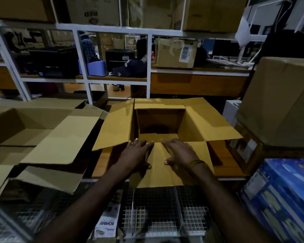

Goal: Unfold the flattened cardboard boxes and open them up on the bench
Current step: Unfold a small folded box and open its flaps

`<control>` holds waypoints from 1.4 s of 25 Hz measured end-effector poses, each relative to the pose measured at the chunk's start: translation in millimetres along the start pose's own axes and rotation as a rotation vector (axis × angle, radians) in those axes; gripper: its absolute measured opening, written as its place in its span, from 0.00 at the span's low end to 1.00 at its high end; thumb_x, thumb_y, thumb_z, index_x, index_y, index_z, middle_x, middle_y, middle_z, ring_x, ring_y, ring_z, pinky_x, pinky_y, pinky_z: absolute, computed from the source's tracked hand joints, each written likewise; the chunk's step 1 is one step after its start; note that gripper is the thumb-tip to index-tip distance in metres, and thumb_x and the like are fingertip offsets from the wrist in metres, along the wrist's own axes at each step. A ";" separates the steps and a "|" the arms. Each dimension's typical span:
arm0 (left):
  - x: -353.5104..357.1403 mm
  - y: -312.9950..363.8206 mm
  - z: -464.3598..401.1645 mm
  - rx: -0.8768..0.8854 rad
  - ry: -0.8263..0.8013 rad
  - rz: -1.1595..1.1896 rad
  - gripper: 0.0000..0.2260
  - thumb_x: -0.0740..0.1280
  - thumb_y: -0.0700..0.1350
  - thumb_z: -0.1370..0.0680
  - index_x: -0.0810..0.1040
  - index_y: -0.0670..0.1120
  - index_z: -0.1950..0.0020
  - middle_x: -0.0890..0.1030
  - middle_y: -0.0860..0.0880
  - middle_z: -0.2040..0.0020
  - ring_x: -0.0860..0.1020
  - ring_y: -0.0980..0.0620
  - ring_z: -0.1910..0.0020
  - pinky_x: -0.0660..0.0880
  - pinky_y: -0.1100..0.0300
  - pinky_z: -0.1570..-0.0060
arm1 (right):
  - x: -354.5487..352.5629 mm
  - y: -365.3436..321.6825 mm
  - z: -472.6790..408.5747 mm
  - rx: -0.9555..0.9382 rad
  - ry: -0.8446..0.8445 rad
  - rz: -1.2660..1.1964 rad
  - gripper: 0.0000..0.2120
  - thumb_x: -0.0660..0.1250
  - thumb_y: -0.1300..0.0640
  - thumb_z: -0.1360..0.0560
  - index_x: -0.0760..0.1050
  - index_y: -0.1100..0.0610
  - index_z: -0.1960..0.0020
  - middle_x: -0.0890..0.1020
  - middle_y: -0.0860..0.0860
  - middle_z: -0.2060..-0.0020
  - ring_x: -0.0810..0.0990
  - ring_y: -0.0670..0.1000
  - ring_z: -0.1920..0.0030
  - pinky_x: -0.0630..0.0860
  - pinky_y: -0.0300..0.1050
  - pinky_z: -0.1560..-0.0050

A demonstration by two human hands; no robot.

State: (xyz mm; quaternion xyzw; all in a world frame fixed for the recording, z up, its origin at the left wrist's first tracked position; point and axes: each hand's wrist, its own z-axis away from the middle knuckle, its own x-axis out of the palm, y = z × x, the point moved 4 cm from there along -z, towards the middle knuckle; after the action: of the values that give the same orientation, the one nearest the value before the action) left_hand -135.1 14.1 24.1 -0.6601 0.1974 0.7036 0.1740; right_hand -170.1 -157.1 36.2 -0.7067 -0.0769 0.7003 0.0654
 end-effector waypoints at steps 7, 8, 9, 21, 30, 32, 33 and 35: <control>-4.7 -8.2 -25.1 0.012 0.339 0.064 0.16 0.74 0.48 0.28 0.77 0.51 0.41 0.80 0.52 0.46 0.77 0.51 0.49 0.77 0.58 0.56 | 8.0 11.2 -21.0 0.016 0.263 -0.116 0.15 0.73 0.53 0.27 0.78 0.48 0.42 0.80 0.49 0.45 0.77 0.54 0.43 0.72 0.49 0.45; -3.8 -10.0 -27.3 0.022 0.336 0.090 0.16 0.75 0.48 0.29 0.77 0.51 0.43 0.81 0.52 0.47 0.78 0.51 0.49 0.77 0.58 0.56 | 8.7 11.0 -21.2 0.008 0.275 -0.108 0.13 0.73 0.52 0.27 0.78 0.48 0.43 0.81 0.48 0.46 0.77 0.53 0.45 0.71 0.48 0.47; -3.9 -12.3 -27.8 0.032 0.325 0.130 0.15 0.75 0.48 0.30 0.78 0.52 0.45 0.81 0.52 0.48 0.78 0.52 0.50 0.77 0.58 0.56 | 8.9 11.0 -20.2 0.001 0.290 -0.107 0.11 0.73 0.52 0.28 0.78 0.48 0.46 0.81 0.47 0.48 0.77 0.51 0.46 0.69 0.47 0.48; -17.6 -46.4 -13.2 0.154 0.181 0.348 0.15 0.67 0.65 0.26 0.81 0.59 0.45 0.81 0.61 0.47 0.74 0.62 0.56 0.65 0.64 0.64 | 17.6 -16.4 -10.3 0.001 0.261 -0.229 0.19 0.54 0.36 0.23 0.78 0.46 0.57 0.76 0.40 0.60 0.74 0.40 0.59 0.73 0.45 0.61; 1.5 -47.8 -69.7 0.120 -0.007 0.325 0.31 0.60 0.66 0.23 0.56 0.60 0.22 0.53 0.49 0.20 0.65 0.45 0.26 0.71 0.43 0.35 | 23.6 11.9 -71.8 0.168 0.007 -0.251 0.26 0.60 0.41 0.20 0.59 0.41 0.24 0.63 0.45 0.24 0.63 0.49 0.26 0.66 0.54 0.29; 5.1 -51.3 -95.5 0.118 -0.067 0.265 0.35 0.63 0.64 0.23 0.51 0.59 0.21 0.44 0.47 0.19 0.60 0.42 0.24 0.71 0.42 0.34 | 22.3 22.3 -92.2 0.150 -0.024 -0.216 0.31 0.62 0.44 0.20 0.53 0.44 0.21 0.55 0.46 0.21 0.56 0.49 0.23 0.60 0.52 0.25; 7.4 -53.1 -110.4 0.117 -0.088 0.233 0.37 0.64 0.63 0.23 0.49 0.59 0.20 0.41 0.46 0.19 0.59 0.40 0.23 0.70 0.42 0.34 | 22.6 28.9 -101.7 0.148 -0.044 -0.191 0.33 0.63 0.45 0.20 0.50 0.45 0.21 0.51 0.46 0.21 0.53 0.49 0.22 0.58 0.51 0.25; 13.3 -56.5 -141.0 0.106 -0.125 0.165 0.39 0.66 0.62 0.23 0.46 0.59 0.20 0.37 0.46 0.20 0.55 0.37 0.23 0.69 0.40 0.33 | 24.6 44.5 -121.4 0.160 -0.079 -0.127 0.36 0.63 0.46 0.20 0.46 0.45 0.20 0.45 0.46 0.20 0.51 0.50 0.21 0.58 0.52 0.24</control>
State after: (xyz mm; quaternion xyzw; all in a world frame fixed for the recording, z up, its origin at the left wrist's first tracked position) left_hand 13.8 -9.0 0.9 -0.5864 0.2769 0.7437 0.1622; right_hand -47.8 -193.9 4.5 -0.6648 -0.0679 0.7260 0.1625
